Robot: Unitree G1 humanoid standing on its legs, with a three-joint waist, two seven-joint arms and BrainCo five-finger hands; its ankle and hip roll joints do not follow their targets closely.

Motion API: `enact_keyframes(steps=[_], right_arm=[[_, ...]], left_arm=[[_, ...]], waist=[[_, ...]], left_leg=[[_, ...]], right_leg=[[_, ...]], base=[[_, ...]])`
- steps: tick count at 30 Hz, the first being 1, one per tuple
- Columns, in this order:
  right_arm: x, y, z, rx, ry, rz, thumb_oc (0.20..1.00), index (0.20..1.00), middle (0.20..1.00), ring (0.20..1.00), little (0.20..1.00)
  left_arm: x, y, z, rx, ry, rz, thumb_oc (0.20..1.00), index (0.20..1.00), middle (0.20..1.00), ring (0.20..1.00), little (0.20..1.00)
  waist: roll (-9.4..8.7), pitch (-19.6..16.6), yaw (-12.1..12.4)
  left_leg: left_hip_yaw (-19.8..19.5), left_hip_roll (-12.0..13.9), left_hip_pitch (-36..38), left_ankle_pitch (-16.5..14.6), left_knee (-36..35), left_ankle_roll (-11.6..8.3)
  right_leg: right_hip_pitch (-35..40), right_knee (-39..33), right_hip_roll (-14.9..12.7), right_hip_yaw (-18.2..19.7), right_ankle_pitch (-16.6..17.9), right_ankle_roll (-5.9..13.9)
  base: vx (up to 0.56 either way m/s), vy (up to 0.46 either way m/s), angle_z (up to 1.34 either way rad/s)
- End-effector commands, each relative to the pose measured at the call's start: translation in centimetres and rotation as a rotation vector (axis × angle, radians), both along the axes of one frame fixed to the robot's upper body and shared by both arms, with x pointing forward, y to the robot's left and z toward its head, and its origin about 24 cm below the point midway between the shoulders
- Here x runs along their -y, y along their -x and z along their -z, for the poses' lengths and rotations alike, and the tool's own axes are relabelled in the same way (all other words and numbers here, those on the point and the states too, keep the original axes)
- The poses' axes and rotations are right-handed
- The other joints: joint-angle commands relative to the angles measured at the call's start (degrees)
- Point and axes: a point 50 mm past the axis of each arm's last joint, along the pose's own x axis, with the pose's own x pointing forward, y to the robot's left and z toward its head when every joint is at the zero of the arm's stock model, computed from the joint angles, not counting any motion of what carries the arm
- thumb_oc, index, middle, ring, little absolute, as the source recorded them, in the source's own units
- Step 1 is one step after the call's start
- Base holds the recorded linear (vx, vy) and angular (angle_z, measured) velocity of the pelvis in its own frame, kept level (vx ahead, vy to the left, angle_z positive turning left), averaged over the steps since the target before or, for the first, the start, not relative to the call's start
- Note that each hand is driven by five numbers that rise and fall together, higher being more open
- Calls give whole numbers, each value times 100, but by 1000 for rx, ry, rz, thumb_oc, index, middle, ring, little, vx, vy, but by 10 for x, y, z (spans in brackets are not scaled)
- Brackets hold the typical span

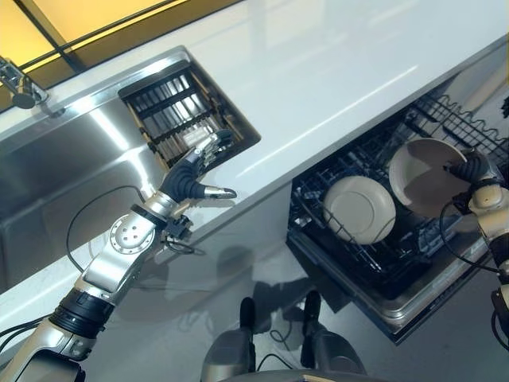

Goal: Pick up plates and place into dishwasher.

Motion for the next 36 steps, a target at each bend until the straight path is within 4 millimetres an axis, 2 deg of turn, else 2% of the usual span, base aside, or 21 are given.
enact_keyframes(steps=[1, 15, 16, 17, 18, 22, 24, 27, 28, 29, 32, 36], right_arm=[[-13, -20, -45, 86, 55, -80, 200, 200, 200, 200, 200], [-27, -30, -26, -4, 17, -147, 200, 200, 200, 200, 200], [-26, -30, -28, 13, 11, -138, 360, 360, 360, 360, 360], [-26, -30, -29, 26, 7, -132, 771, 771, 771, 771, 771], [-25, -29, -31, 49, 0, -125, 1000, 1000, 1000, 1000, 1000], [-18, -25, -40, 185, -29, -45, 1000, 1000, 1000, 1000, 1000], [-8, -17, -44, 333, -82, 71, 1000, 1000, 1000, 1000, 1000], [0, -5, -38, 498, -177, 209, 1000, 1000, 1000, 1000, 1000], [1, -4, -36, 499, -182, 218, 1000, 1000, 1000, 1000, 1000], [2, 1, -32, 581, -202, 293, 1000, 1000, 1000, 1000, 1000], [4, 10, -28, 665, -172, 402, 1000, 1000, 1000, 1000, 1000], [9, 17, -24, 723, -163, 441, 1000, 1000, 1000, 1000, 1000]], left_arm=[[7, -1, -34, 134, 47, 46, 1000, 1000, 1000, 1000, 1000], [6, 0, -44, 181, 60, 64, 1000, 1000, 1000, 1000, 1000], [6, 0, -45, 185, 56, 61, 1000, 1000, 1000, 1000, 1000], [5, 0, -45, 186, 56, 59, 1000, 1000, 1000, 1000, 1000], [4, 1, -45, 187, 59, 57, 1000, 1000, 1000, 1000, 1000], [3, 2, -44, 178, 69, 68, 1000, 1000, 1000, 1000, 1000], [6, 5, -37, 161, 86, 77, 1000, 1000, 1000, 1000, 1000], [11, 8, -25, 121, 119, 91, 1000, 1000, 1000, 1000, 1000], [12, 8, -24, 118, 119, 94, 1000, 1000, 1000, 1000, 1000], [17, 9, -18, 99, 132, 101, 1000, 1000, 1000, 1000, 1000], [26, 9, -12, 82, 148, 115, 1000, 1000, 1000, 1000, 1000], [37, 7, -13, 87, 177, 123, 1000, 1000, 1000, 1000, 1000]], waist=[[57, 220, 113], [214, 389, 179], [221, 396, 177], [223, 397, 171], [225, 393, 162], [216, 350, 115], [213, 288, 56], [197, 194, -14], [192, 186, -7], [185, 145, -65], [173, 111, -130], [190, 196, -195]], left_leg=[[176, -317, -419, -563, 302, 139], [92, -415, -536, -478, 240, 192], [95, -418, -529, -471, 230, 194], [101, -418, -521, -470, 225, 197], [106, -421, -513, -470, 222, 201], [143, -431, -457, -531, 273, 218], [175, -440, -405, -611, 373, 234], [229, -454, -338, -773, 595, 274], [233, -454, -333, -785, 610, 276], [269, -462, -300, -868, 727, 302], [368, -452, -318, -1078, 1141, 353], [414, -460, -533, -1433, 1992, 429]], right_leg=[[2, 258, -46, -187, -822, 223], [-213, 302, -105, -159, -764, 216], [-220, 307, -109, -154, -758, 220], [-221, 310, -110, -146, -753, 223], [-222, 310, -110, -132, -748, 224], [-201, 328, -116, -95, -748, 232], [-157, 369, -113, -60, -764, 225], [-52, 446, -137, -41, -819, 225], [-43, 450, -137, -37, -824, 226], [-12, 518, -155, -17, -863, 216], [-16, 834, -214, 12, -1003, 154], [-116, 1524, -297, 8, -1321, 0]], base=[[-27, 9, 13], [-29, 11, 3], [-36, 35, 3], [-35, 38, 3], [-32, 46, 2], [-29, 63, 1], [0, 125, 1], [48, 116, 2], [46, 128, -1], [33, 119, -4], [10, 156, -12], [-14, 140, -2]])
